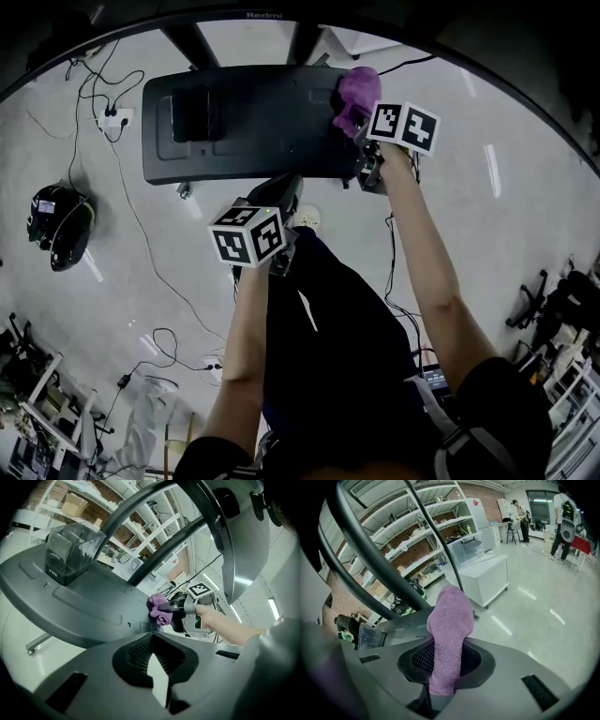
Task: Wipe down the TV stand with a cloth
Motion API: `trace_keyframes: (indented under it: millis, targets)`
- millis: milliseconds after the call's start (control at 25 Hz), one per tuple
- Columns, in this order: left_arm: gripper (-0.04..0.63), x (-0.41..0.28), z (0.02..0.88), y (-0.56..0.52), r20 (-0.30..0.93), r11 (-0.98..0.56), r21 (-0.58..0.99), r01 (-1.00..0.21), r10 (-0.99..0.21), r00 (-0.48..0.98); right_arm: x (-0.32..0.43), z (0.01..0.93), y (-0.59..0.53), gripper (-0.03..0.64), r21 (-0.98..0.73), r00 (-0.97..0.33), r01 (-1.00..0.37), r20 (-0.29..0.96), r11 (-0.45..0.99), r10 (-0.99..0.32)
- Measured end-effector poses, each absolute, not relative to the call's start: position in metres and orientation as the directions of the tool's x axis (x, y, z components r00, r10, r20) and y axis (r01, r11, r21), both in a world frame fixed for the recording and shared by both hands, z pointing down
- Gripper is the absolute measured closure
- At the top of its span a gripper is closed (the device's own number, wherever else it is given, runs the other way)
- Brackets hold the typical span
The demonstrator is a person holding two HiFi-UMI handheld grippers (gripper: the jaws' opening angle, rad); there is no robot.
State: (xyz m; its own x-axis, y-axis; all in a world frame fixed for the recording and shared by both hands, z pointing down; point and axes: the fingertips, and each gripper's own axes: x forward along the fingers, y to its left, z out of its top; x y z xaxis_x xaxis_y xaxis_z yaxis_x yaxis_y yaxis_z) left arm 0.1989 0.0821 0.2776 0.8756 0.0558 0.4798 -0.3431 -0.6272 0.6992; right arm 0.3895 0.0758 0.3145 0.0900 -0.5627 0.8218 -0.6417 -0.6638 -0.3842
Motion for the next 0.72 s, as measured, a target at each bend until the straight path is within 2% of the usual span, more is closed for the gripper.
trace_keyframes:
  millis: [400, 720]
  targets:
    - [0.589, 0.161, 0.273, 0.05, 0.481, -0.602, 0.704, -0.376, 0.014, 0.877, 0.294, 0.3, 0.021, 0.528, -0.488, -0.026, -0.654, 0.778, -0.578, -0.628]
    - [0.588, 0.114, 0.271, 0.002, 0.484, -0.591, 0.707, -0.389, 0.003, 0.875, 0.23, 0.3, -0.028, 0.528, -0.501, -0.07, -0.662, 0.781, -0.557, -0.62]
